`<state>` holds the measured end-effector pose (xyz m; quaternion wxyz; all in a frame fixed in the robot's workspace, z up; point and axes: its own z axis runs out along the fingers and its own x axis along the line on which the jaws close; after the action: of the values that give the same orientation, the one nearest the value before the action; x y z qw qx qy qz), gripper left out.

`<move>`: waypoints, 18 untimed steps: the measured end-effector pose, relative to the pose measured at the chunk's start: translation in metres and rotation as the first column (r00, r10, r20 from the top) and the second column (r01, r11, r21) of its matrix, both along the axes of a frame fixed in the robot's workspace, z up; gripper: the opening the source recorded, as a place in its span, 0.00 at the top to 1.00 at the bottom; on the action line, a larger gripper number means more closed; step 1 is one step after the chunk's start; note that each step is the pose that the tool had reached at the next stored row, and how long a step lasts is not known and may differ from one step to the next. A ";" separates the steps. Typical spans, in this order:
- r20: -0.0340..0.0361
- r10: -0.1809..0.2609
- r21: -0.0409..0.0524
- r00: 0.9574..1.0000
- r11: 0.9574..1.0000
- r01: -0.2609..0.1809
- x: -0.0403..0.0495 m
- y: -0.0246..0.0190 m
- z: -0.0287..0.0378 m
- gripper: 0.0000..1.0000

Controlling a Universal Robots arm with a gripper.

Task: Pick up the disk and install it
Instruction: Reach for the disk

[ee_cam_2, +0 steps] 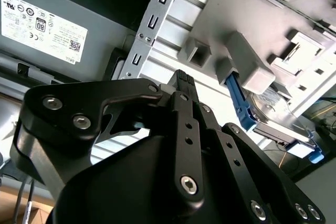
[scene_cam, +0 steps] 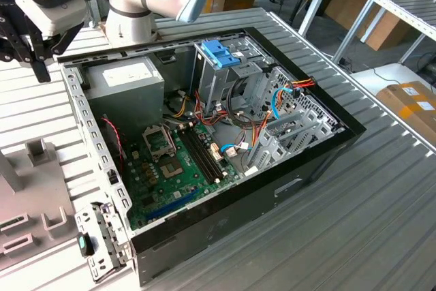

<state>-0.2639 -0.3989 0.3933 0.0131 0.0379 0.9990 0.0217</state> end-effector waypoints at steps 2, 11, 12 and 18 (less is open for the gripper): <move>0.000 0.000 0.000 1.000 1.000 0.000 -0.0022 0.0000 0.0000 0.90; 0.000 0.000 0.000 1.000 1.000 0.000 -0.0127 0.0000 0.0000 0.90; 0.000 0.000 0.000 1.000 1.000 0.000 -0.0136 0.0000 0.0000 0.90; 0.000 0.000 0.000 1.000 1.000 0.000 -0.0191 0.0000 0.0000 0.90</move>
<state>-0.2831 -0.3989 0.3933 0.0131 0.0378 0.9990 0.0217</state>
